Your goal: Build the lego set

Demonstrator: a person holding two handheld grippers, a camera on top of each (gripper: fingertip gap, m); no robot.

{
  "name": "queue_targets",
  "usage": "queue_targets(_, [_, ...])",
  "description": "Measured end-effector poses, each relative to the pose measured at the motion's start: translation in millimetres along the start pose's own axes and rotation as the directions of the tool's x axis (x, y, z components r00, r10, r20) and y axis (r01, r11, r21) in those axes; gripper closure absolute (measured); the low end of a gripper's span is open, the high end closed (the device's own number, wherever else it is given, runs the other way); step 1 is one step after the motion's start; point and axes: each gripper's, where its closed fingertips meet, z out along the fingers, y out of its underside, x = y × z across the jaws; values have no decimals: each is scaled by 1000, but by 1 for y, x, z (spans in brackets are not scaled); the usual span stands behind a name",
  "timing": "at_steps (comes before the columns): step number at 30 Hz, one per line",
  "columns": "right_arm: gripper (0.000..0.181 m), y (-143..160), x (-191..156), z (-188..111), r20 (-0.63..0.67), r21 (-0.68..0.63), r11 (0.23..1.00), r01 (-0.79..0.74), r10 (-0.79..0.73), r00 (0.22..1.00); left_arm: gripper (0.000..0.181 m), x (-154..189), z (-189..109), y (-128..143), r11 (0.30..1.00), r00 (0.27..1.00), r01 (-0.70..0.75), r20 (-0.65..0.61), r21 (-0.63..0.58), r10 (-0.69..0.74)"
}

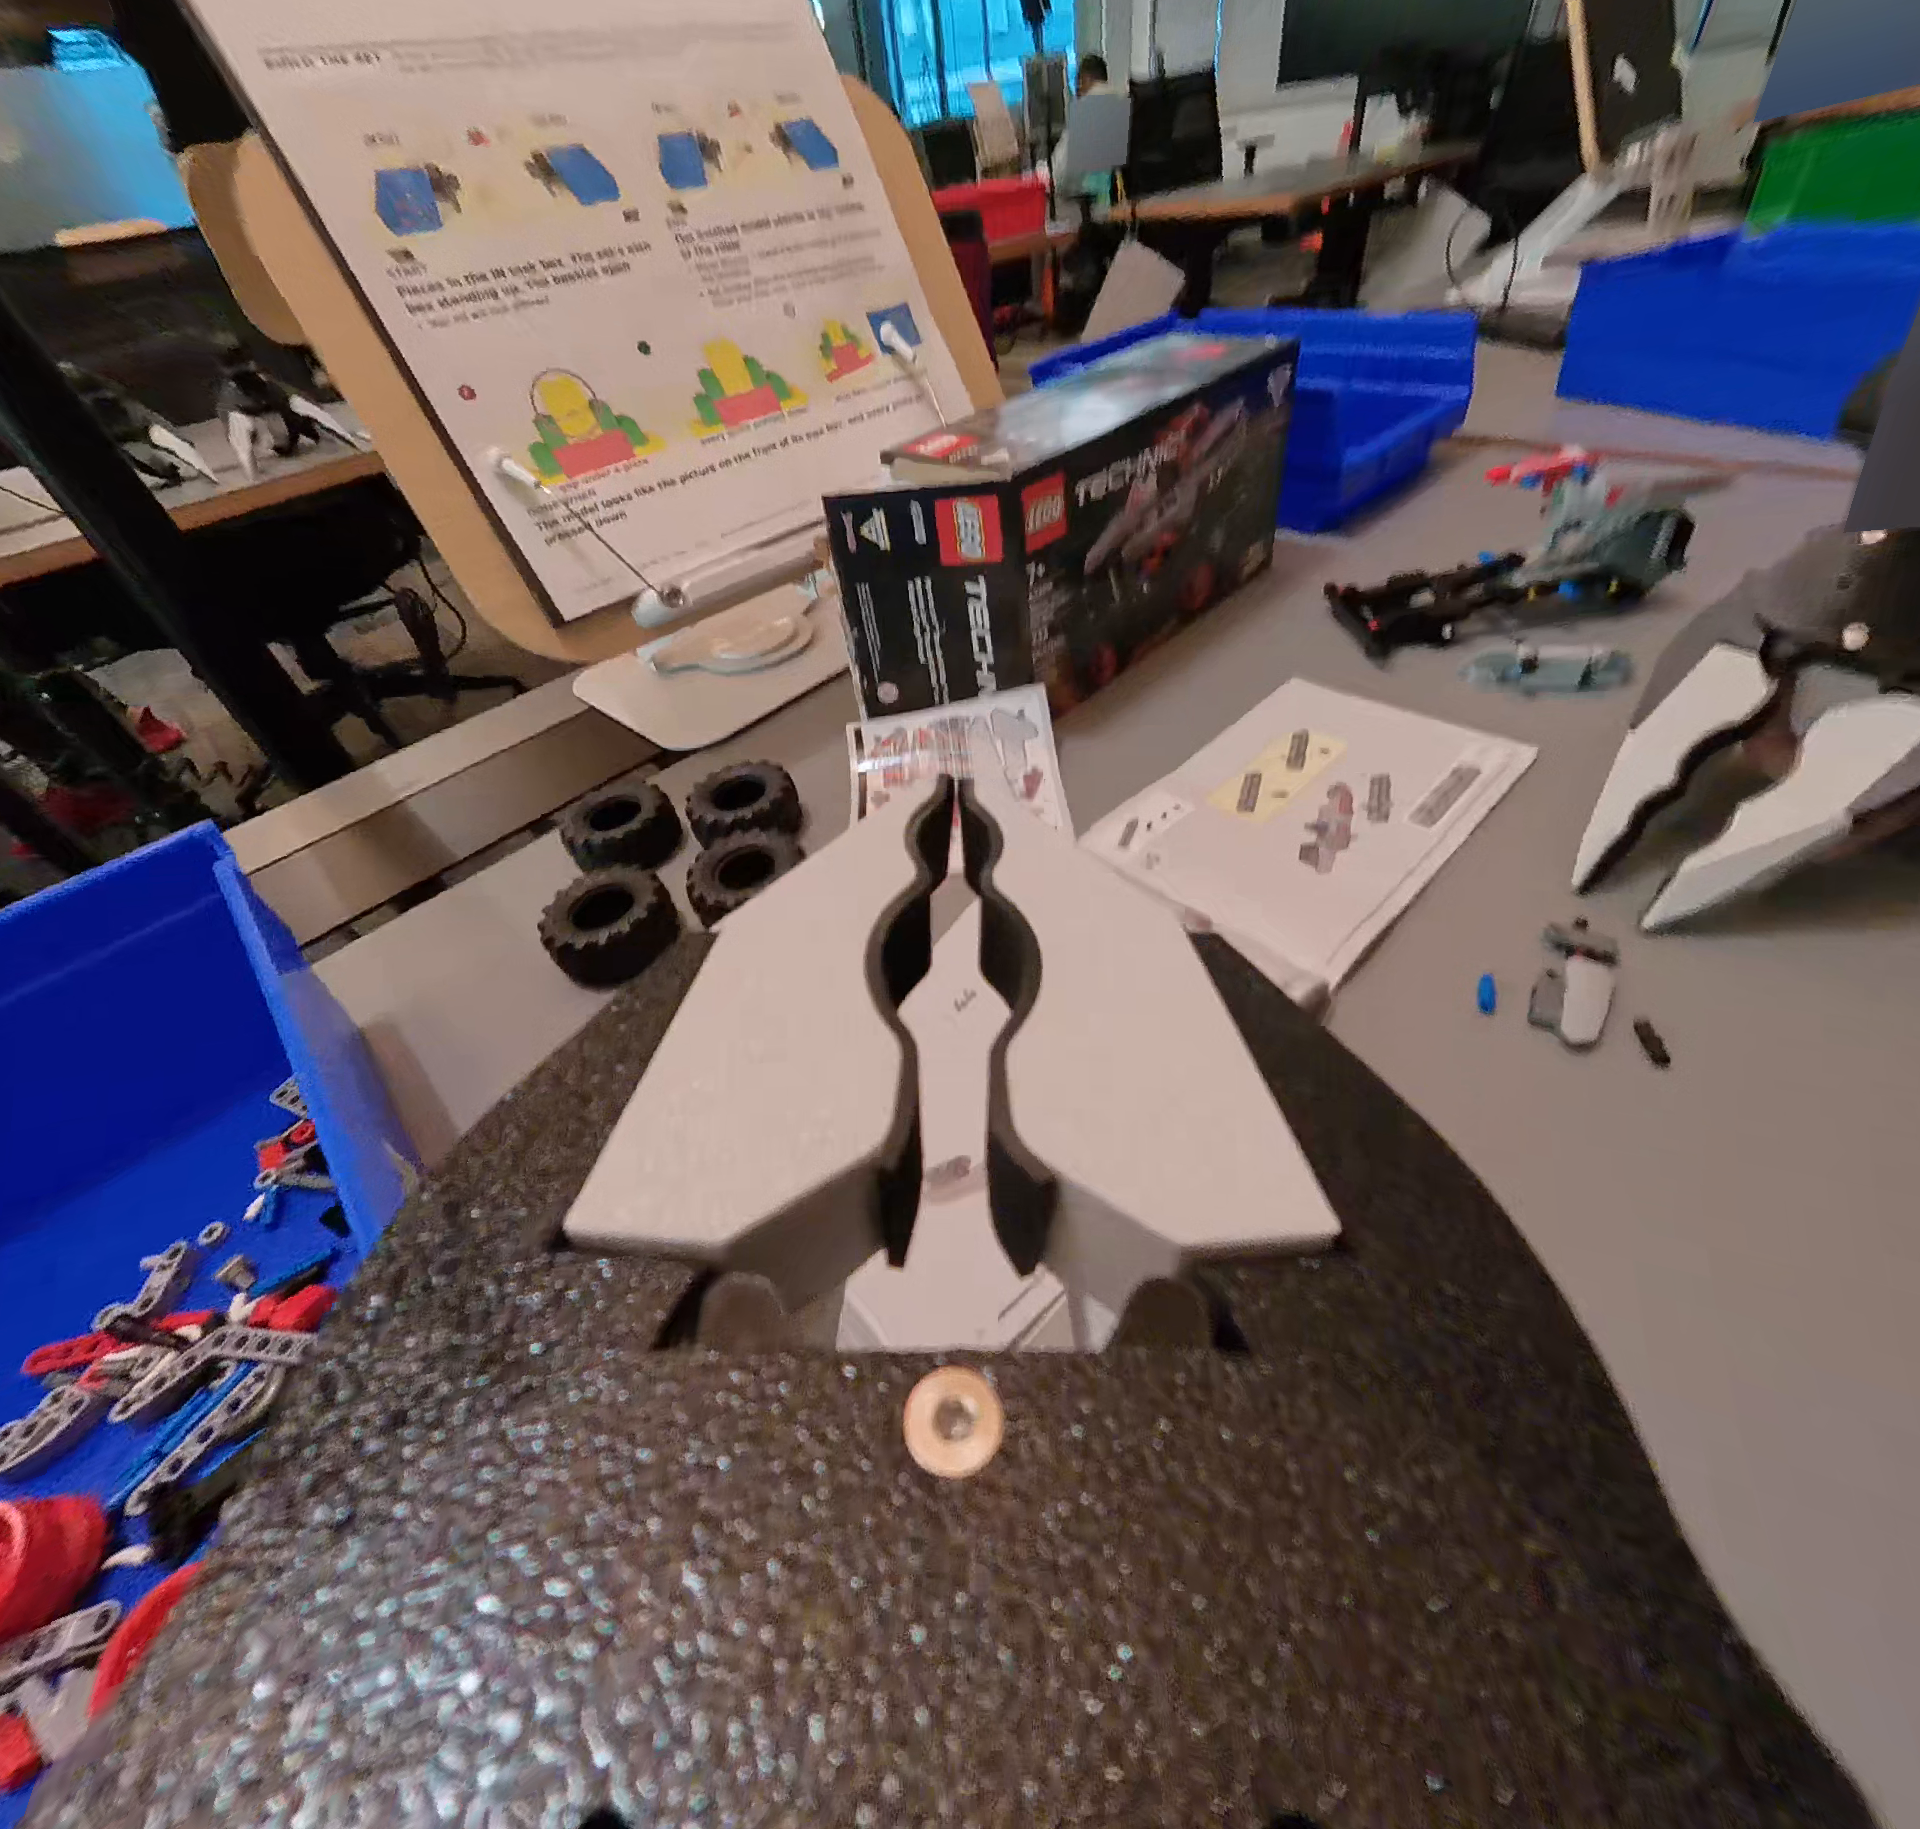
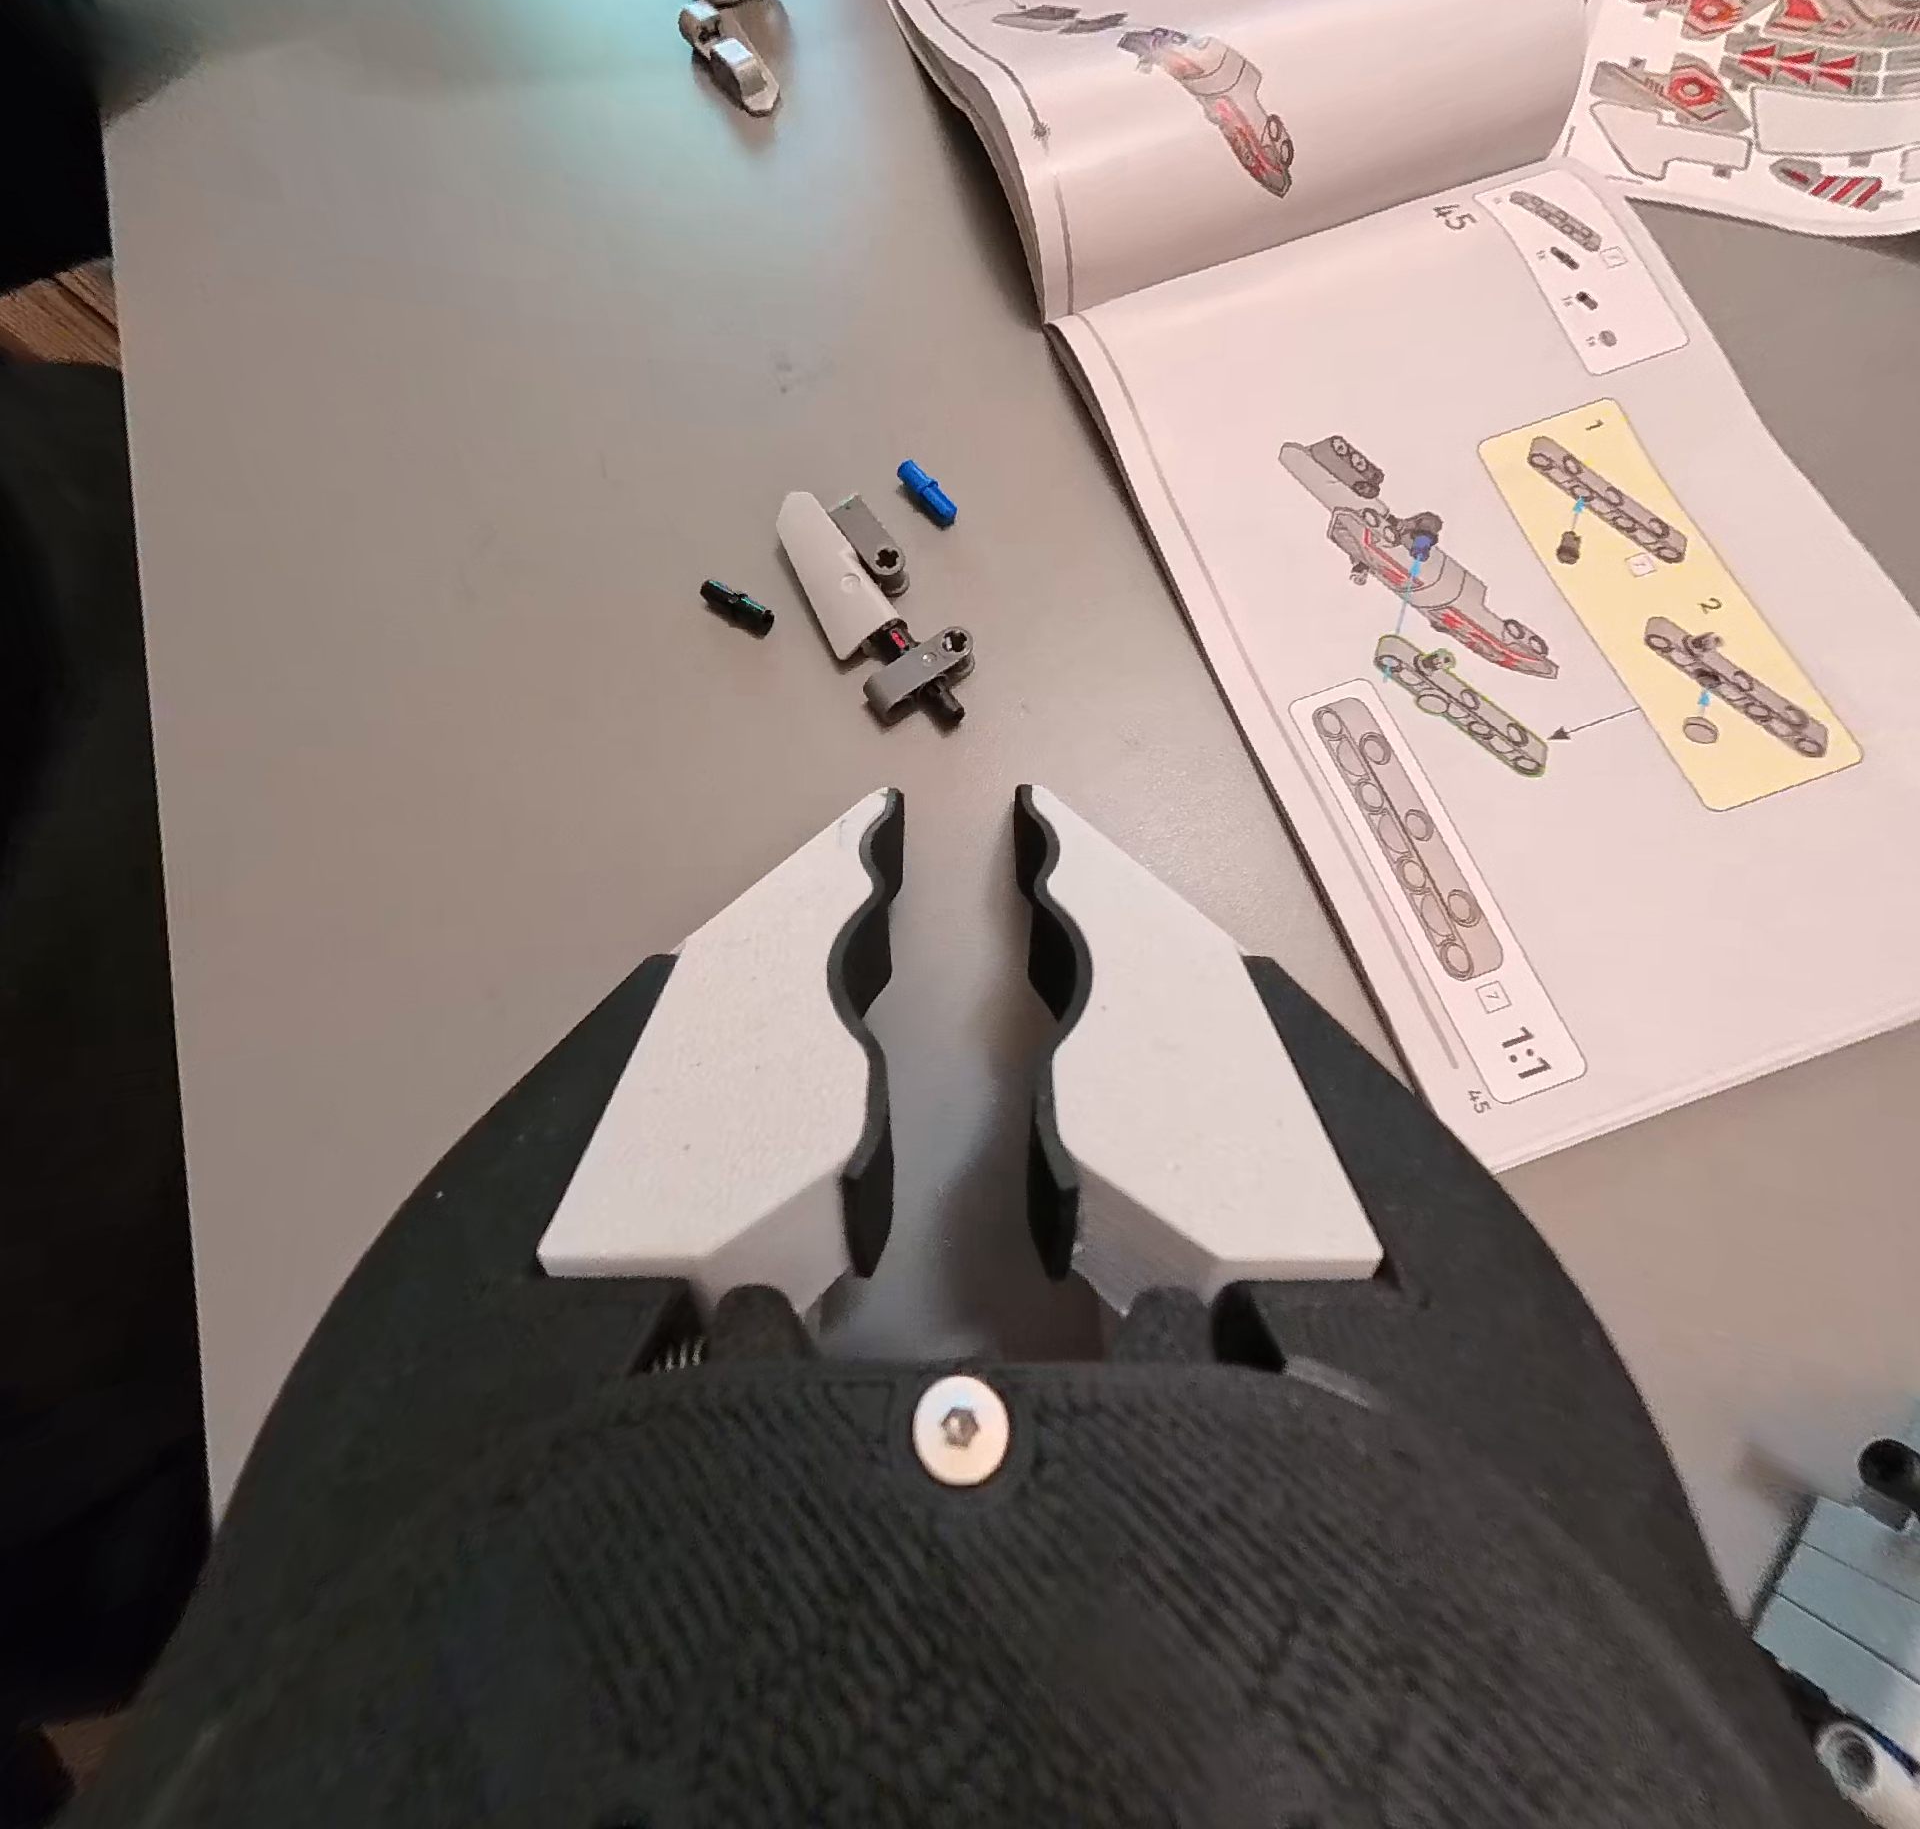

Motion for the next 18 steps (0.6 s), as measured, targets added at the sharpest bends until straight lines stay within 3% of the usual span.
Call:
queue_targets(7, [166, 0, 2, 0, 18, 3, 999, -42, 42, 999, 181, 30, 10, 31, 962, 980, -180, -123, -207, 157])
queue_targets(11, [166, 0, 2, 0, 15, 2, 999, -37, 37, 999, 180, 38, 6, 42, 933, 974, -201, -161, -299, 158])
queue_targets(15, [166, 0, 2, 0, 15, 2, 999, -39, 38, 999, 178, 42, -18, 81, 825, 962, -231, -251, -516, 112])
queue_targets(18, [166, 0, 2, 0, 15, 3, 999, -41, 41, 999, 179, 39, -28, 97, 783, 960, -244, -259, -572, 110])
